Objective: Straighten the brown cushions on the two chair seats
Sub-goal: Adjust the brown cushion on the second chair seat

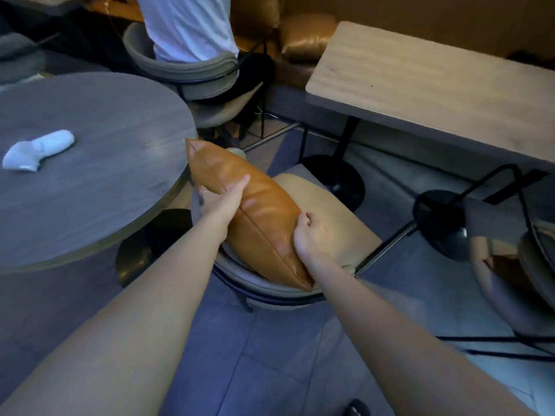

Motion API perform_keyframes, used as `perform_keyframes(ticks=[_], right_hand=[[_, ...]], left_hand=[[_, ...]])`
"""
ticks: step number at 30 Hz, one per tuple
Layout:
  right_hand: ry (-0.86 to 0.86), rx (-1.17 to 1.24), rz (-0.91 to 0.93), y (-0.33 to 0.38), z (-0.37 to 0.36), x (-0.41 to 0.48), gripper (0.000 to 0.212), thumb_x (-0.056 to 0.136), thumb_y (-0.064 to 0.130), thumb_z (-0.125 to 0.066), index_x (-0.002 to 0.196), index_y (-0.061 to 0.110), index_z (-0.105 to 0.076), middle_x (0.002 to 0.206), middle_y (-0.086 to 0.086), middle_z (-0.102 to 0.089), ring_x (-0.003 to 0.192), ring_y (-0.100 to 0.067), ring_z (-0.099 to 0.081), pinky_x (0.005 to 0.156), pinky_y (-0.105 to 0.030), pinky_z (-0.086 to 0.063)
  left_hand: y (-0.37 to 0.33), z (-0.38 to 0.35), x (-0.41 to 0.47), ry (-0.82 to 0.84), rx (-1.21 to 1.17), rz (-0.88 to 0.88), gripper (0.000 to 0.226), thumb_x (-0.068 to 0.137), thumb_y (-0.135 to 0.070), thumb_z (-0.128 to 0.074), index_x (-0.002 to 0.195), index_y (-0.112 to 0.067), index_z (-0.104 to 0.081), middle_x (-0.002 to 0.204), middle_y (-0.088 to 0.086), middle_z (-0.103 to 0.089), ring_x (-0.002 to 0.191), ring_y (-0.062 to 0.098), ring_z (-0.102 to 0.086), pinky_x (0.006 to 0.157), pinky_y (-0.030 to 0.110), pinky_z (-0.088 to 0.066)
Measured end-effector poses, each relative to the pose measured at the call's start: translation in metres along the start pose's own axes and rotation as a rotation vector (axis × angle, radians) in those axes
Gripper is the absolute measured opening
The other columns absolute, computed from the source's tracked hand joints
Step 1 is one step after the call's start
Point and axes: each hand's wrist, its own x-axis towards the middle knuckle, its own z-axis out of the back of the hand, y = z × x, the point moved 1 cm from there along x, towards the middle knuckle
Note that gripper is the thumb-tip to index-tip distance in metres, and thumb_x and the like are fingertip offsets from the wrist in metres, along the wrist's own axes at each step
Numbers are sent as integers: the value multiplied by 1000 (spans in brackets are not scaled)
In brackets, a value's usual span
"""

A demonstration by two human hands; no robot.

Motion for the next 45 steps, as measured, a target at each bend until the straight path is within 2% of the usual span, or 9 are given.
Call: perform_keyframes(ticks=[7,12,18,20,23,29,37,41,45], right_hand=[[-213,-72,-328,-45,10,-8,62,100,38,-43,157,22,-26,161,-16,-29,146,-40,-29,117,-56,-23],[-197,181,-646,-59,3,8,72,97,22,-55,156,4,-18,161,-30,-15,135,-49,-43,110,-49,-41],[-125,-16,-565,-68,9,21,69,93,25,-60,150,-2,-32,154,-37,-29,126,-47,-55,100,-46,-51],[-122,-53,-521,-71,17,28,65,90,30,-61,146,2,-42,152,-35,-36,122,-43,-58,97,-44,-54],[-127,-78,-466,-76,37,42,60,86,32,-65,137,4,-49,145,-33,-46,114,-41,-62,95,-43,-56],[-124,-109,-328,-81,83,80,65,87,38,-71,140,11,-46,136,-22,-56,119,-39,-59,79,-35,-46],[-89,-166,-216,-85,150,156,39,94,27,-64,128,10,-55,134,-22,-60,120,-41,-57,85,-36,-41],[-106,-125,-173,-86,178,184,52,94,29,-69,137,7,-50,139,-23,-56,123,-42,-55,92,-42,-43],[-279,163,-206,-94,187,175,69,93,27,-68,152,11,-36,144,-27,-52,129,-47,-50,105,-49,-42]], left_hand=[[3,0,22,-62,230,4,138,60,-80,-76,164,-32,0,165,18,-24,144,47,-34,116,63,-33],[6,3,27,-68,255,19,136,56,-81,-78,161,-47,2,168,18,-6,144,54,-29,113,68,-33],[3,-2,33,-116,140,23,142,49,-69,-88,162,-40,-9,158,17,-37,136,45,-45,109,62,-43],[2,-6,31,-101,89,52,148,41,-71,-88,162,-35,-12,158,16,-40,136,43,-46,110,61,-42],[-2,-20,26,-67,30,83,140,57,-60,-93,164,-23,-9,158,15,-40,137,41,-46,111,56,-42],[-16,-62,28,-54,6,97,147,53,-65,-93,163,-18,-8,159,15,-39,137,39,-47,109,55,-44],[-32,-114,29,11,156,169,149,50,-75,-87,161,-20,-3,159,17,-35,135,47,-45,101,69,-47],[-37,-147,20,25,188,197,148,57,-80,-80,161,-17,4,158,20,-33,135,48,-43,97,71,-49],[-29,-176,20,51,190,244,161,25,-94,-62,157,-26,2,152,24,-36,126,51,-47,95,71,-50]])
